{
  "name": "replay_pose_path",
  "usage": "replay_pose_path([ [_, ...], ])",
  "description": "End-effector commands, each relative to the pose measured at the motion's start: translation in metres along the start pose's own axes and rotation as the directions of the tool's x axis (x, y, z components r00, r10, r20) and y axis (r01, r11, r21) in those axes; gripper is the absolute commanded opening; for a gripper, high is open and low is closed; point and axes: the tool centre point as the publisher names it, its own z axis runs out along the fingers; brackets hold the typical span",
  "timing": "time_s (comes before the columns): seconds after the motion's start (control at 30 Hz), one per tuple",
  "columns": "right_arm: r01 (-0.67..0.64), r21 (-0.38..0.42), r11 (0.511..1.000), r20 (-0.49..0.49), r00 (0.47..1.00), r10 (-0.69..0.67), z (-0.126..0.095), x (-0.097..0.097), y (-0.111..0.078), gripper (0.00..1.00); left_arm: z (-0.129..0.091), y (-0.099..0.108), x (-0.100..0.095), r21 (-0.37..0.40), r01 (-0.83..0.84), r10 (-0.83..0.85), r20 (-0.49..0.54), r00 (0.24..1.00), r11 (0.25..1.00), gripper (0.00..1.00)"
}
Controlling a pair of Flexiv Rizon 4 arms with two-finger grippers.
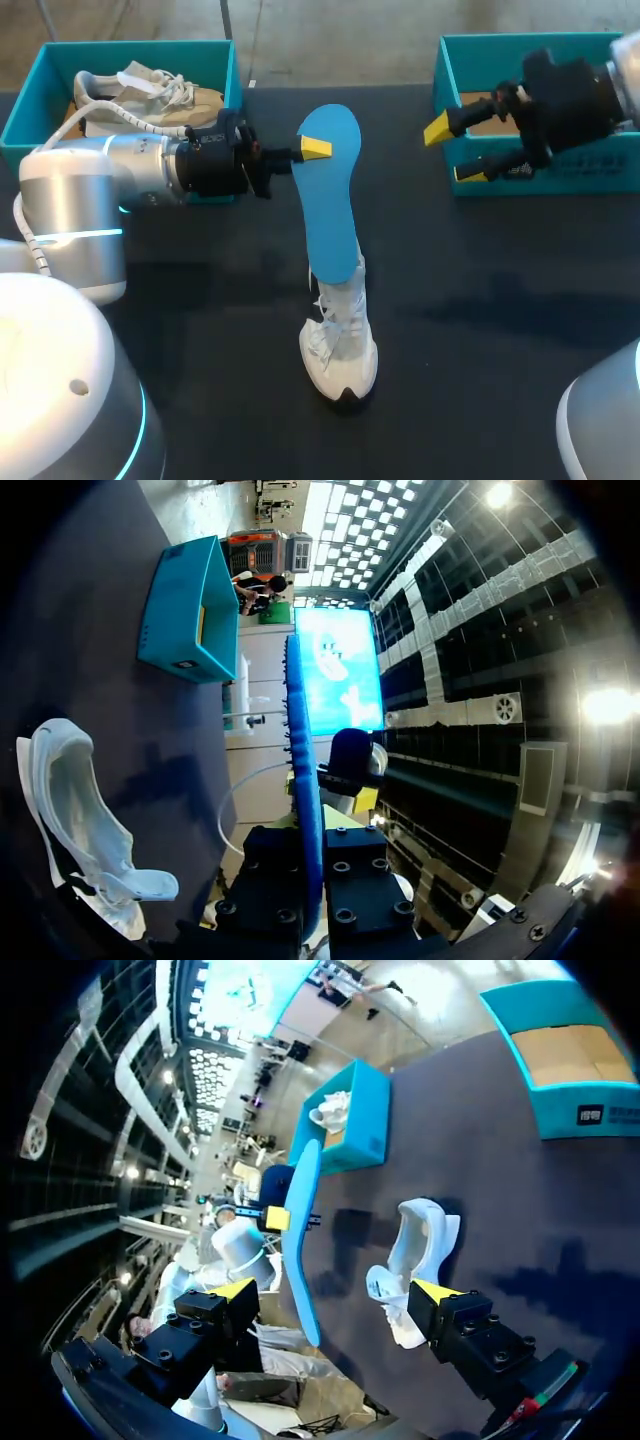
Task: Take the shoe out of the shoebox, open the shoe tongue, remove and reinsert the insole, then place the shoe into the shoebox
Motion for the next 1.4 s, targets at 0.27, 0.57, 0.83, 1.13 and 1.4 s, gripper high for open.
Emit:
replay_pose_path([
  [0.27,-0.001,-0.030,1.000,-0.227,0.974,-0.006,0.002,-0.011,-0.004,1.00,0.000,0.000,-0.001,0.000,-0.001,0.001,0.000,1.000,1.000,0.00],
  [0.57,-0.001,-0.023,1.000,-0.228,0.974,-0.004,0.001,-0.013,-0.003,1.00,0.000,0.000,-0.001,0.000,-0.001,0.001,0.000,1.000,1.000,0.00],
  [0.83,0.004,-0.005,1.000,-0.283,0.959,-0.005,0.004,-0.016,-0.003,1.00,0.000,0.000,-0.001,0.000,-0.001,0.001,0.000,1.000,1.000,0.00],
  [1.13,0.004,-0.005,1.000,-0.283,0.959,-0.005,0.004,-0.016,-0.003,1.00,0.000,0.000,-0.001,0.000,-0.001,0.001,0.000,1.000,1.000,0.00],
  [1.4,0.004,-0.005,1.000,-0.283,0.959,-0.005,0.004,-0.016,-0.003,1.00,-0.003,-0.001,0.010,-0.055,-0.250,0.247,-0.044,0.968,0.967,0.00],
])
